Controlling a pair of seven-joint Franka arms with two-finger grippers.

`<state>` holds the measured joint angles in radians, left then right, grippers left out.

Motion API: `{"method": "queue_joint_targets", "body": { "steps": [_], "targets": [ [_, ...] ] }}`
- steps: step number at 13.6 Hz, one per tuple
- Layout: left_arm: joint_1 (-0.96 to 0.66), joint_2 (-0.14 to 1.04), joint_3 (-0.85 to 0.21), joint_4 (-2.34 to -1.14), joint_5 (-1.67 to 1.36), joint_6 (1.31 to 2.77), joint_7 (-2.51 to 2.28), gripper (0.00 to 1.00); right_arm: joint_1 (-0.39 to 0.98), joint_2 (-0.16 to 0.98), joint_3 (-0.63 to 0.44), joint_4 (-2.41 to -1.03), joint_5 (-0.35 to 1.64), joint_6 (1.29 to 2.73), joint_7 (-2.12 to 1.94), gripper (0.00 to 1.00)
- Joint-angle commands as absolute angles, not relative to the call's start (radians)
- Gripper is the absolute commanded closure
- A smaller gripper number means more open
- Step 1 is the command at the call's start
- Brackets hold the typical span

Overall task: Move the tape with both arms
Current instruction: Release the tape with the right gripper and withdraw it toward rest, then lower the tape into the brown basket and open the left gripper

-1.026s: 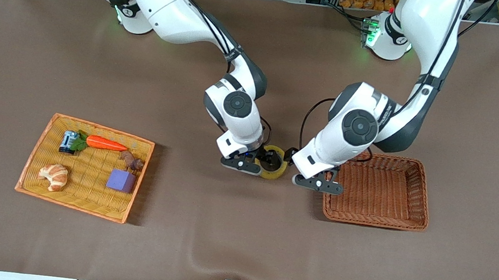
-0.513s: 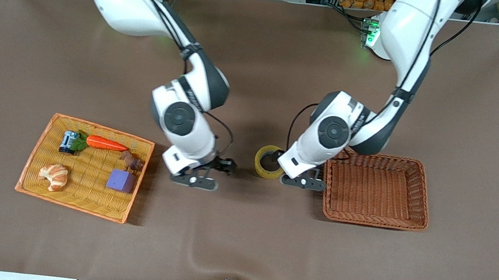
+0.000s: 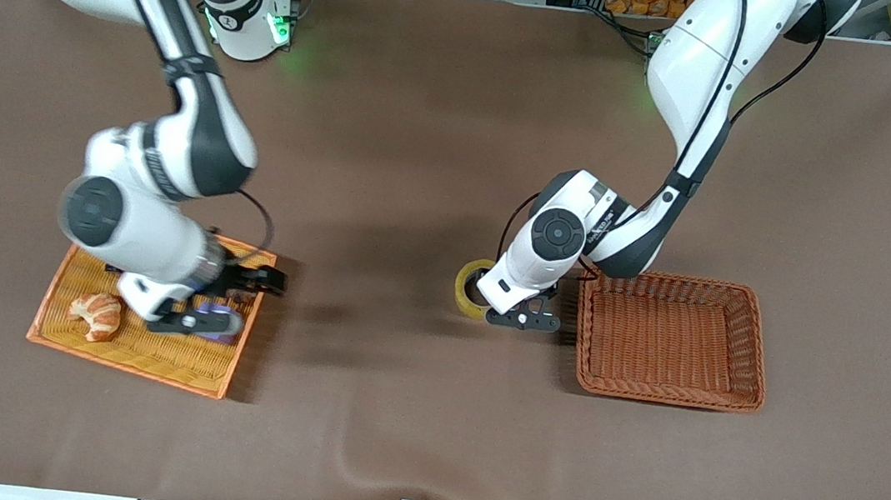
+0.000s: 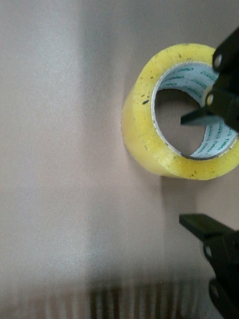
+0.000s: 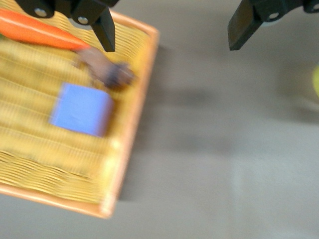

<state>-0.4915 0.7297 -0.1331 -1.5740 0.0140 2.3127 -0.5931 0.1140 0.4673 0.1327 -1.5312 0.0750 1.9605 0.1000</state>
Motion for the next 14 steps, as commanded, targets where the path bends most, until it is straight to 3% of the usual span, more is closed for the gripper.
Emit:
{"method": "queue_joint_targets", "body": {
  "steps": [1,3,4,6,10,14],
  "targets": [
    [-0.499,0.741,-0.127,-1.571,0.04,2.321,-0.624,0.91,0.045,0.319,0.152,-1.623,0.081,1.869,0.063,0.0],
    [-0.499,0.742,-0.127,-1.571,0.041,2.321,-0.635,0.93,0.025,0.255,0.146,-1.623,0.058,1.81,0.028,0.0],
    [-0.5,0.741,-0.127,-1.571,0.041,2.321,-0.649,1.0,0.0,0.223,0.147,-1.623,0.043,1.783,0.003,0.0],
    [-0.483,0.707,-0.129,-1.571,0.041,2.304,-0.681,1.0,-0.044,0.151,0.146,-1.621,0.035,1.702,-0.029,0.0],
    [-0.382,0.499,-0.133,-1.565,0.041,2.131,-0.686,1.0,-0.116,0.065,0.147,-1.566,0.023,1.502,-0.124,0.0],
    [-0.264,0.442,-0.135,-1.565,0.035,2.04,-0.628,1.0,-0.121,0.002,0.138,-1.56,0.02,1.421,-0.123,0.0]
  ]
}}
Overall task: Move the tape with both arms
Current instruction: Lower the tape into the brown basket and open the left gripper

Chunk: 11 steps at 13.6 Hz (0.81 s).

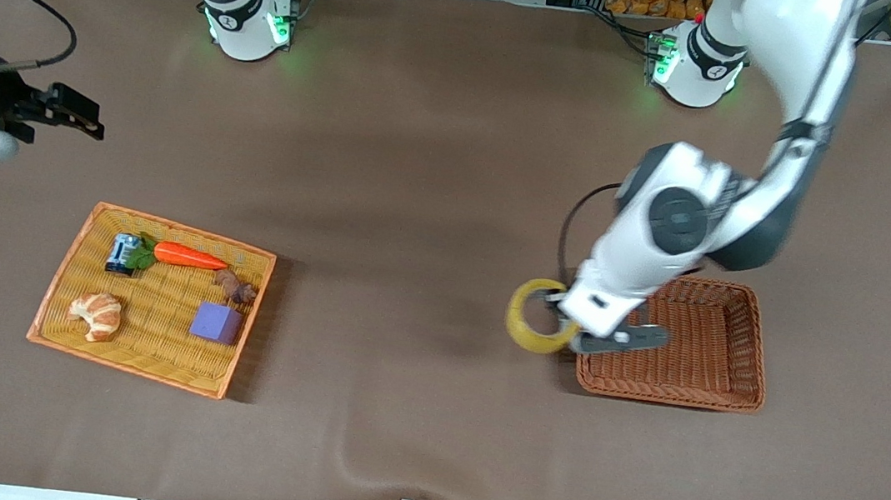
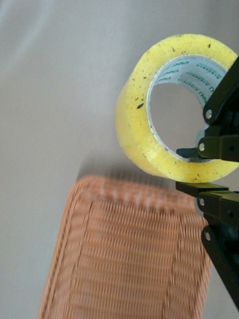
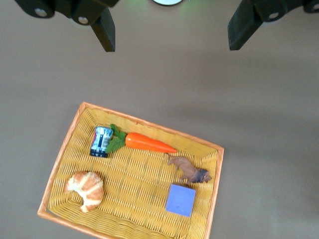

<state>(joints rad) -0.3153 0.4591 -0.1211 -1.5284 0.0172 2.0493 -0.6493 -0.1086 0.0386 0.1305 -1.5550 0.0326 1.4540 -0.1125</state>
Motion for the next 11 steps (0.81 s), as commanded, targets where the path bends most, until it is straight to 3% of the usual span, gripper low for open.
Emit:
{"method": "queue_joint_targets", "body": {
  "steps": [1,3,4,8,11],
  "targets": [
    [-0.226,0.442,-0.133,-1.572,0.035,2.034,-0.602,1.0,-0.1,-0.005,0.103,-1.562,0.02,1.419,-0.12,0.0],
    [-0.14,0.448,-0.133,-1.607,0.035,2.033,-0.487,1.0,0.01,-0.008,-0.044,-1.559,0.023,1.424,-0.117,0.0],
    [-0.094,0.439,-0.135,-1.644,0.035,2.033,-0.432,1.0,0.024,-0.012,-0.067,-1.557,0.023,1.43,-0.115,0.0],
    [-0.023,0.436,-0.133,-1.735,0.043,2.062,-0.38,1.0,0.025,-0.021,-0.067,-1.563,0.034,1.486,-0.094,0.0],
    [0.044,0.455,-0.133,-1.833,0.043,2.21,-0.298,1.0,0.032,-0.017,-0.051,-1.56,0.037,1.488,0.029,0.0]
  ]
}}
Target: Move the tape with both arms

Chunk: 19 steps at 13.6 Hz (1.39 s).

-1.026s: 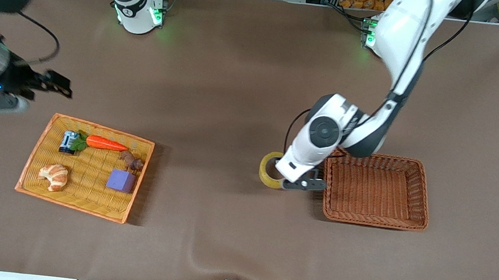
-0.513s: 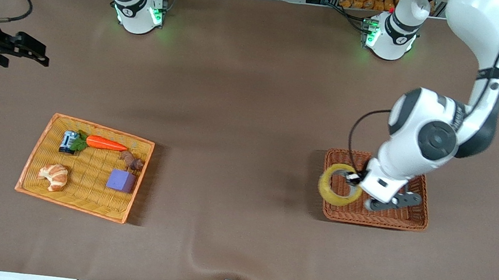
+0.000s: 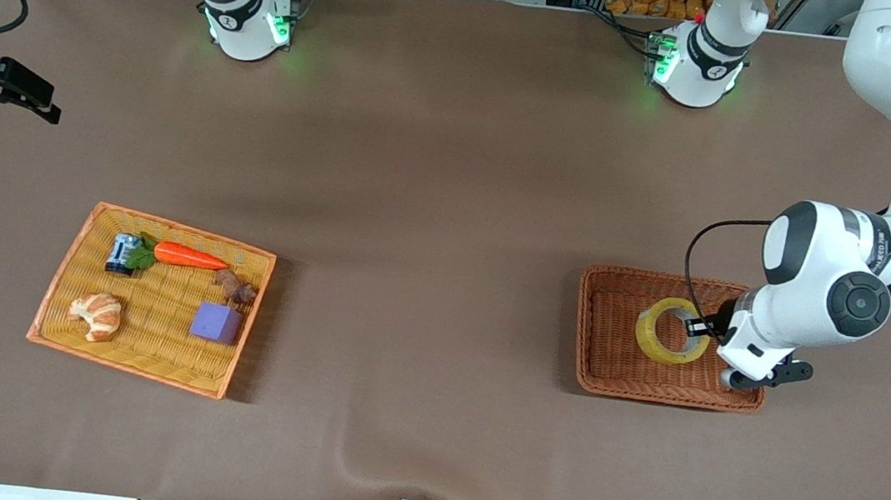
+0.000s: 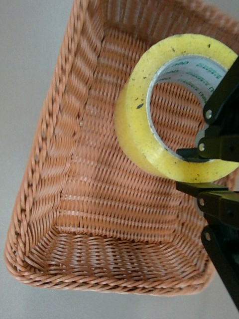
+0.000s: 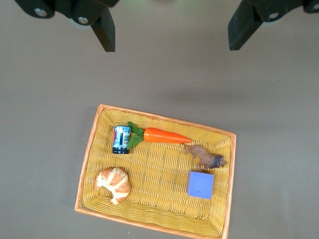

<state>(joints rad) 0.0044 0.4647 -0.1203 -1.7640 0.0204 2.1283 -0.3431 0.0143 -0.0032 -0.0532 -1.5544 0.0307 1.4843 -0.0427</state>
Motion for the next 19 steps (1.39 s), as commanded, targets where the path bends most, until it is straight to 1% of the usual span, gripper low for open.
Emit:
{"method": "queue_joint_targets", "body": {
  "steps": [1,2,3,4,6,8,10,12,13,16,17,19],
  "targets": [
    [0.052,0.465,-0.133,-1.83,0.043,2.215,-0.295,1.0,0.031,-0.015,-0.049,-1.56,0.037,1.482,0.029,0.0],
    [0.054,0.466,-0.133,-1.825,0.043,2.215,-0.293,0.96,0.026,-0.015,-0.049,-1.559,0.038,1.48,0.022,0.0],
    [0.052,0.466,-0.133,-1.822,0.043,2.215,-0.293,0.26,0.026,-0.015,-0.049,-1.559,0.043,1.479,0.018,0.0],
    [0.052,0.456,-0.133,-1.816,0.043,2.214,-0.293,0.0,0.026,-0.017,-0.046,-1.557,0.055,1.471,0.015,0.0],
    [0.049,0.395,-0.133,-1.809,0.043,2.189,-0.298,0.0,0.028,-0.018,-0.034,-1.555,0.055,1.457,0.011,0.0],
    [0.046,0.318,-0.135,-1.752,0.044,2.052,-0.298,0.0,0.029,-0.018,-0.037,-1.554,0.054,1.442,0.011,0.0],
    [0.052,0.259,-0.133,-1.616,0.044,1.842,-0.296,0.0,0.031,-0.018,-0.035,-1.543,0.055,1.434,0.011,0.0],
    [0.052,0.232,-0.133,-1.472,0.046,1.685,-0.298,0.0,0.035,-0.02,-0.035,-1.543,0.054,1.433,0.014,0.0],
    [0.049,0.209,-0.136,-1.438,0.045,1.636,-0.299,0.0,0.034,-0.02,-0.038,-1.542,0.052,1.431,0.011,0.0],
    [0.046,0.089,-0.137,-1.443,0.034,1.603,-0.296,0.0,0.04,-0.018,-0.043,-1.542,0.051,1.41,0.023,0.0],
    [0.041,0.062,-0.14,-1.445,0.034,1.564,-0.301,0.0,0.043,-0.018,-0.043,-1.542,0.051,1.411,0.023,0.0],
    [0.049,0.028,-0.185,-1.469,0.031,1.534,-0.31,0.0,0.043,-0.017,-0.043,-1.542,0.051,1.411,0.025,0.0]
  ]
}}
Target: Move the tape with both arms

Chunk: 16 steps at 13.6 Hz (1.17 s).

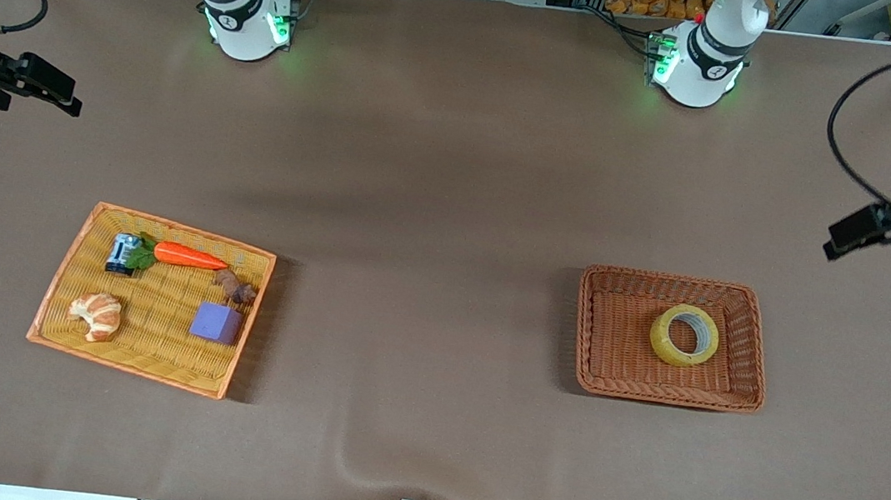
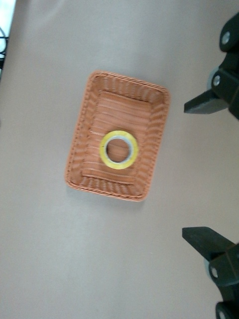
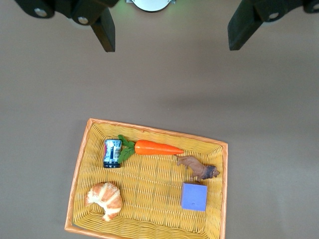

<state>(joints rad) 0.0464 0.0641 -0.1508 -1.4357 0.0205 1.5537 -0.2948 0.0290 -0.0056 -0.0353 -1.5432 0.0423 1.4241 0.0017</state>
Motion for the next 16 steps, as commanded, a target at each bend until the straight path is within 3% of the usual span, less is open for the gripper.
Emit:
{"method": "queue_joint_targets", "body": {
  "steps": [1,16],
  "targets": [
    [0.046,0.02,-0.187,-1.479,0.029,1.535,-0.31,0.0,0.043,-0.017,-0.041,-1.542,0.051,1.413,0.025,0.0],
    [0.055,0.026,-0.176,-1.468,0.023,1.47,-0.155,0.0,-0.017,0.002,-0.005,-1.506,0.054,1.413,0.011,0.0]
  ]
}}
